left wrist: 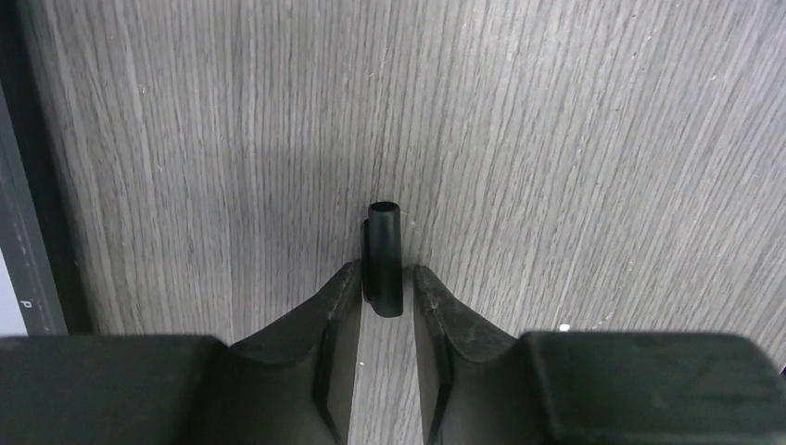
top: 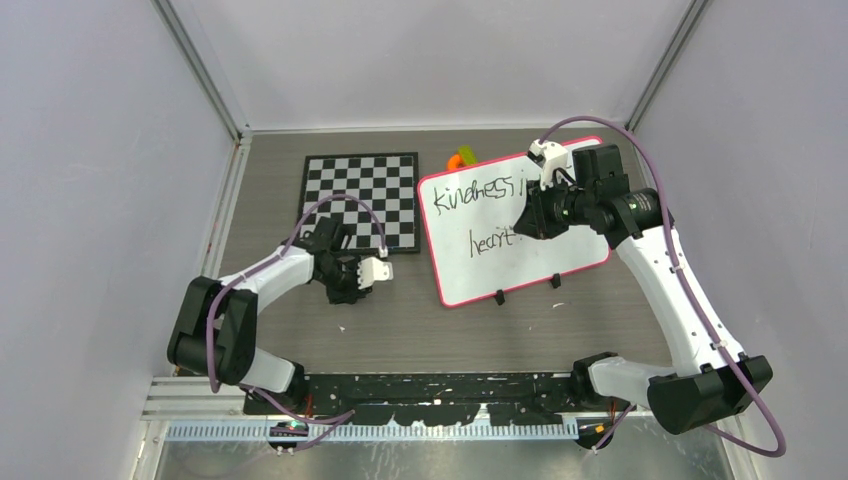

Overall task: Write a sentence on the whiteboard
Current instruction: Close the whiteboard marker at the center of the board.

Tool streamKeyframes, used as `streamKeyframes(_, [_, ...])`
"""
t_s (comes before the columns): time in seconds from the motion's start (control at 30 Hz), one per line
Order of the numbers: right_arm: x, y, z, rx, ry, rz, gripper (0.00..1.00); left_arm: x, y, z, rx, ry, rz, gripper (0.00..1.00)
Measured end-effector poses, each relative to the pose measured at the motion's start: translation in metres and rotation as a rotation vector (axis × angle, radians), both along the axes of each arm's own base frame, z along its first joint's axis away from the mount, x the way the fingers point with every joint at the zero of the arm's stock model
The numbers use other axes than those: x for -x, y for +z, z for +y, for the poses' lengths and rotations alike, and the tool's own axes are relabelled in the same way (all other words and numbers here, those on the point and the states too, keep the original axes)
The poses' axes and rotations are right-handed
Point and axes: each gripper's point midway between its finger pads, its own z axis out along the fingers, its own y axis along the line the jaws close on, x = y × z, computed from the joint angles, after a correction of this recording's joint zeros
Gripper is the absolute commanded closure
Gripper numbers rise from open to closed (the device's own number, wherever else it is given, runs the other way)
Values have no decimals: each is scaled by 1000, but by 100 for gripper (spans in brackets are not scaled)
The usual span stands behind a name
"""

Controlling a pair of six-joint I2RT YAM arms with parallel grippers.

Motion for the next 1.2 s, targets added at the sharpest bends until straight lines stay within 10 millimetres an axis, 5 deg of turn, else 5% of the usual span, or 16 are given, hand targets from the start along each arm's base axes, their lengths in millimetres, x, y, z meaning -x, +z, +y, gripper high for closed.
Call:
streamKeyframes(0.2, [0,0,0,0,0,0,100,1,1,-6,-43,-57,-40,100])
streamKeyframes(0.4, [-4,5,3,-16,3,-8,100,12,15,-14,-27,-34,16,100])
streamKeyframes(0.77, [-2,47,45,-237,119,-8,100,24,193,-112,392,2,-10,100])
streamKeyframes(1.0, [30,62,80,-369,269,72,100,43,239,-137,457,-19,11,100])
streamKeyframes(1.2, [52,55,92,-364,344,124,100,46,247,-141,461,-31,12,100])
